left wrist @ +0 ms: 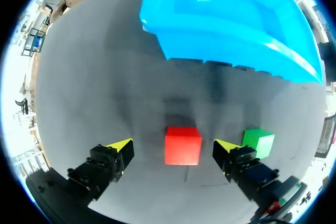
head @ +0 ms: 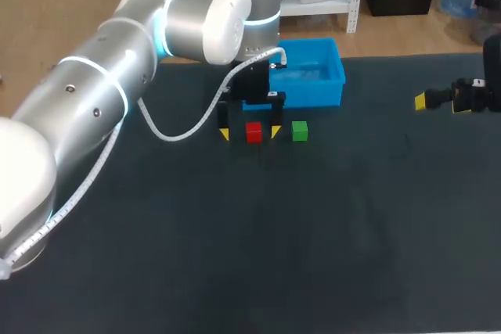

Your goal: Use the left arm to pick the red cube and place it into the blue plastic box first, then use the right arm to grasp the green cube and put it into the same blue plastic box after the first action is fully finished.

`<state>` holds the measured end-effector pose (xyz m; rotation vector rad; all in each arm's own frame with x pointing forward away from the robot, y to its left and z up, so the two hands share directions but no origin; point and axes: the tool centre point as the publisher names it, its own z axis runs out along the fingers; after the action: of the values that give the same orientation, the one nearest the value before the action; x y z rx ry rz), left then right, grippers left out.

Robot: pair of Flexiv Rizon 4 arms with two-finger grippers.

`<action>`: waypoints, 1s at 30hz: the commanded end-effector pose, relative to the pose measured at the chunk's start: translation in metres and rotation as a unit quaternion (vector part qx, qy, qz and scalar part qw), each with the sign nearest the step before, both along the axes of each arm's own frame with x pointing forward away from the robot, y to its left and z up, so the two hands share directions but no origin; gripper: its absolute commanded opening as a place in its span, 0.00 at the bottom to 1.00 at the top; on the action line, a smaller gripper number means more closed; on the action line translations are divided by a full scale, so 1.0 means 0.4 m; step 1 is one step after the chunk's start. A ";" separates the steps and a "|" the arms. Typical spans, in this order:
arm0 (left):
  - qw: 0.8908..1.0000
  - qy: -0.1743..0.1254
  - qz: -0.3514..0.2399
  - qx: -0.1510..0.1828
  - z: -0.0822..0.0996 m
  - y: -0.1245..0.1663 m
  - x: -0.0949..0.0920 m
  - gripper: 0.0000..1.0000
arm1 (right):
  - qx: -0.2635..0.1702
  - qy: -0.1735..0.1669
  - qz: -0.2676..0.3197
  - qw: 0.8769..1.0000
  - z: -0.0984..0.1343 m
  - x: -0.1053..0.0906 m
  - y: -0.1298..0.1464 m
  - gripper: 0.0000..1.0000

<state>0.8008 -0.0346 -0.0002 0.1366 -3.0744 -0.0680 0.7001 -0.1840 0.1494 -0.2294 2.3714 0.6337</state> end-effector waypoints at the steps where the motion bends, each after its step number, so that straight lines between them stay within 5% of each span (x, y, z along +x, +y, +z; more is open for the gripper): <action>1: 1.000 0.015 0.003 0.001 -0.008 -0.009 0.027 1.00 | 0.000 0.000 0.000 1.000 0.000 0.001 0.000 1.00; 19: 1.000 0.019 0.007 0.002 -0.028 -0.019 0.032 1.00 | 0.000 0.000 0.000 1.000 0.000 0.001 0.000 1.00; 24: 1.000 0.019 0.008 0.001 -0.032 -0.018 0.036 0.60 | 0.000 0.000 0.000 1.000 0.000 0.001 0.000 1.00; 30: 1.000 0.020 0.006 0.000 -0.034 -0.018 0.038 0.36 | 0.000 0.000 0.000 1.000 0.000 0.001 0.000 1.00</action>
<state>0.8048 -0.0379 -0.0123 0.1560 -3.0848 -0.0580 0.7001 -0.1840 0.1494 -0.2294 2.3714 0.6337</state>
